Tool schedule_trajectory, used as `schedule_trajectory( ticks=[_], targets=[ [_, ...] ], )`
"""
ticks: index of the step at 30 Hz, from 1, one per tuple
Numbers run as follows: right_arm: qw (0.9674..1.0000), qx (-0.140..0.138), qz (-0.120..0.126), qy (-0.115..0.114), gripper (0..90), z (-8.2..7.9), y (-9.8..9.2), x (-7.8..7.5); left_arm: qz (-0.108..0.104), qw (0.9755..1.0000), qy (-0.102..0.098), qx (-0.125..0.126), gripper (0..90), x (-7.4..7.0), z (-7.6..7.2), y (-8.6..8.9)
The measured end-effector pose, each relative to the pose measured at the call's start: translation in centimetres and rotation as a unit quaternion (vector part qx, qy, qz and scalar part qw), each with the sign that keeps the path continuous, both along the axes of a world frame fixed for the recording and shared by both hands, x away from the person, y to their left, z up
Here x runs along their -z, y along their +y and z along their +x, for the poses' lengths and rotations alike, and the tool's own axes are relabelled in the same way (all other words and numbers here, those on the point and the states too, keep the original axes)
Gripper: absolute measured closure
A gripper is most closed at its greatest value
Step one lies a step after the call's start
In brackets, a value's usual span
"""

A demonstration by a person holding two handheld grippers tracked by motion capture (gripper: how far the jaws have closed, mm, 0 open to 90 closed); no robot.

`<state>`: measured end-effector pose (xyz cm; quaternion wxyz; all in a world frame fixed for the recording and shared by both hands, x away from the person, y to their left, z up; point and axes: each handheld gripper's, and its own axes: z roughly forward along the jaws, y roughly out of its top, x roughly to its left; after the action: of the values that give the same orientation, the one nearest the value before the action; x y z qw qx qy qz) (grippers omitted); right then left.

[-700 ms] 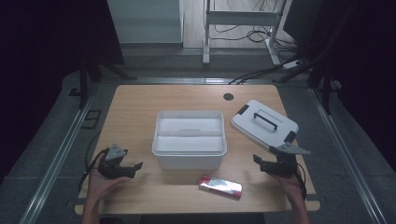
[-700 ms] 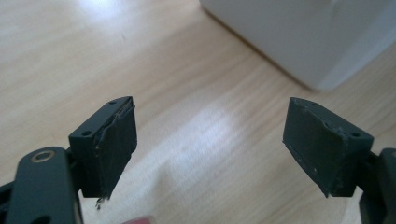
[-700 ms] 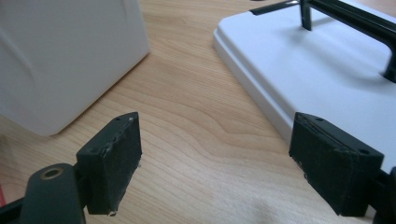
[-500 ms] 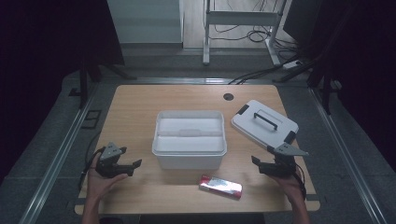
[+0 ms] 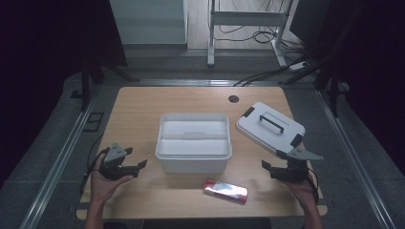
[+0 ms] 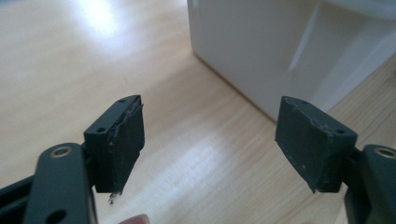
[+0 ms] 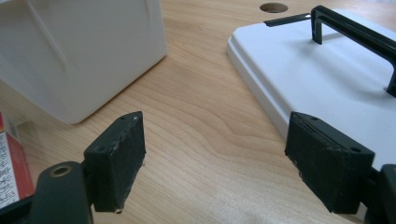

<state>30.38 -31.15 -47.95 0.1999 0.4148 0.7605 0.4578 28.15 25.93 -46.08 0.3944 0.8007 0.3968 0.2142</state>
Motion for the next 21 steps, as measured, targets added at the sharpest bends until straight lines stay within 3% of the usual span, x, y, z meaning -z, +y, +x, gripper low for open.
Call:
schedule_trajectory(
  ticks=[1, 2, 3, 6, 7, 8, 10, 12, 13, 14, 17, 19, 21],
  targets=[
    [1.0000, 0.000, -0.001, 0.002, 20.4, 0.0, -0.1, 0.1, 0.000, 0.9999, -0.010, 0.007, 24.7, -1.0, 0.1, -0.1],
    [1.0000, 0.000, -0.001, 0.002, 20.4, 0.0, -0.1, 0.1, 0.000, 0.9999, -0.010, 0.007, 25.0, -1.0, 0.1, -0.1],
    [1.0000, -0.002, -0.002, 0.005, 20.6, 0.1, -0.1, 0.2, -0.009, 0.9993, -0.010, 0.034, 25.0, -2.2, 0.4, -0.2],
    [1.0000, -0.002, -0.006, 0.006, 20.8, 0.1, -0.2, 0.2, 0.002, 0.9985, -0.011, 0.054, 26.2, -3.3, 1.0, -0.4],
    [0.9999, 0.000, -0.009, 0.007, 21.2, 0.2, -0.4, 0.3, 0.017, 0.9966, -0.005, 0.081, 27.5, -4.6, 1.8, -0.7],
    [0.9999, 0.000, -0.009, 0.007, 21.2, 0.2, -0.4, 0.3, 0.017, 0.9966, -0.005, 0.081, 28.1, -4.6, 1.8, -0.7],
    [0.9999, 0.004, -0.008, 0.006, 21.6, 0.2, -0.6, 0.3, 0.031, 0.9939, 0.001, 0.106, 29.3, -6.1, 2.7, -0.9],
    [0.9999, 0.006, -0.008, 0.007, 21.8, 0.2, -0.7, 0.3, 0.046, 0.9903, -0.005, 0.131, 30.4, -8.4, 3.7, -1.3],
    [0.9999, 0.006, -0.008, 0.007, 21.8, 0.2, -0.7, 0.3, 0.046, 0.9903, -0.005, 0.131, 30.4, -8.4, 3.7, -1.3],
    [0.9999, 0.006, -0.009, 0.008, 22.0, 0.2, -0.7, 0.4, 0.050, 0.9881, -0.010, 0.145, 30.4, -9.7, 4.2, -1.7],
    [0.9999, 0.006, -0.010, 0.009, 22.2, 0.2, -0.7, 0.5, 0.055, 0.9861, -0.013, 0.156, 30.3, -10.8, 4.6, -2.1],
    [0.9999, 0.005, -0.012, 0.011, 22.2, 0.3, -0.6, 0.6, 0.065, 0.9847, -0.017, 0.161, 30.2, -11.6, 5.2, -2.7],
    [0.9999, 0.004, -0.012, 0.011, 22.3, 0.3, -0.5, 0.6, 0.081, 0.9817, -0.024, 0.171, 30.1, -12.1, 5.9, -3.4]
  ],
)
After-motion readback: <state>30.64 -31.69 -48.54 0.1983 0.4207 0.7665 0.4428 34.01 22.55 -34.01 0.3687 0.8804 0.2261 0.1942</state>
